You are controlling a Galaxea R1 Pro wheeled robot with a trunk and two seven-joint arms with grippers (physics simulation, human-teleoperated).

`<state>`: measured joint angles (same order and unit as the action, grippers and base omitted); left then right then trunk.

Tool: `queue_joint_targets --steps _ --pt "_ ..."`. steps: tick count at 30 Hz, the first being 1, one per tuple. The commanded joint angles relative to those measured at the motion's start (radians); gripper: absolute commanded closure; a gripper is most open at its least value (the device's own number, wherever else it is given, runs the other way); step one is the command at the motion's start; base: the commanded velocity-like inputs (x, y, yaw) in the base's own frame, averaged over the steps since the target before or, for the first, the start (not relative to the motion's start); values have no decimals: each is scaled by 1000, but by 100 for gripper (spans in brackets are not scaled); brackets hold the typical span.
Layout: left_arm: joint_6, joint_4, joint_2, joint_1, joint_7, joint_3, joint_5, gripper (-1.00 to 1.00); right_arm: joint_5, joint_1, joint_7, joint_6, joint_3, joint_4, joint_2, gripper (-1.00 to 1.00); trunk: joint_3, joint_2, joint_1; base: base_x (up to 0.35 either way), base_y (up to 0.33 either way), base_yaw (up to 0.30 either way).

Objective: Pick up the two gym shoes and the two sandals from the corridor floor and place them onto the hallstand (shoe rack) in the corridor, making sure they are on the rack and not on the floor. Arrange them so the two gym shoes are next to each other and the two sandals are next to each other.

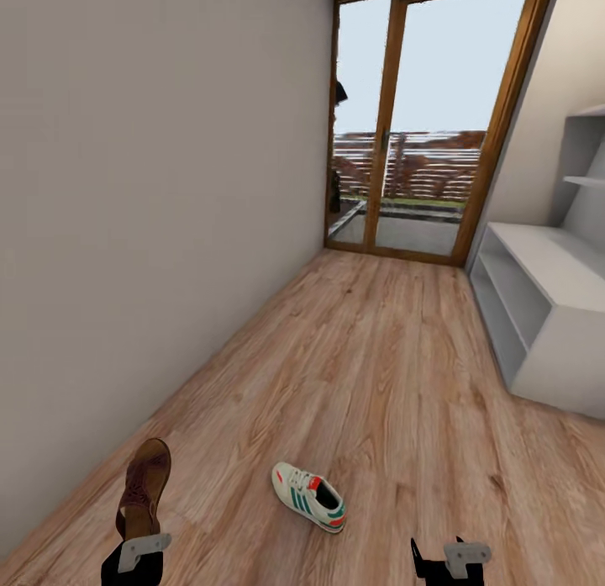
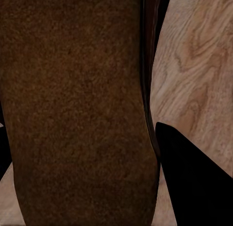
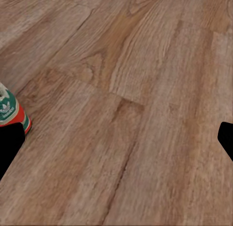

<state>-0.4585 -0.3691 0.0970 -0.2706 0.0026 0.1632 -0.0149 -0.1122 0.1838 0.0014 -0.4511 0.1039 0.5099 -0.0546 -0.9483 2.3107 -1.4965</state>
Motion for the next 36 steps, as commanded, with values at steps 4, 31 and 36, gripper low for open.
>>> queue_joint_targets --steps 4,31,36 --pt "-3 2 0 -1 0 2 -4 100 -10 0 0 -3 5 -1 1 -100 -1 0 0 87 -33 277" --pt "-3 2 0 -1 0 2 -4 100 -10 0 2 -3 5 -2 1 -100 -1 0 0 5 -2 277" --pt "-3 1 0 -1 0 2 -5 100 -10 0 2 -3 5 -2 1 -100 -1 0 0 0 -87 277"
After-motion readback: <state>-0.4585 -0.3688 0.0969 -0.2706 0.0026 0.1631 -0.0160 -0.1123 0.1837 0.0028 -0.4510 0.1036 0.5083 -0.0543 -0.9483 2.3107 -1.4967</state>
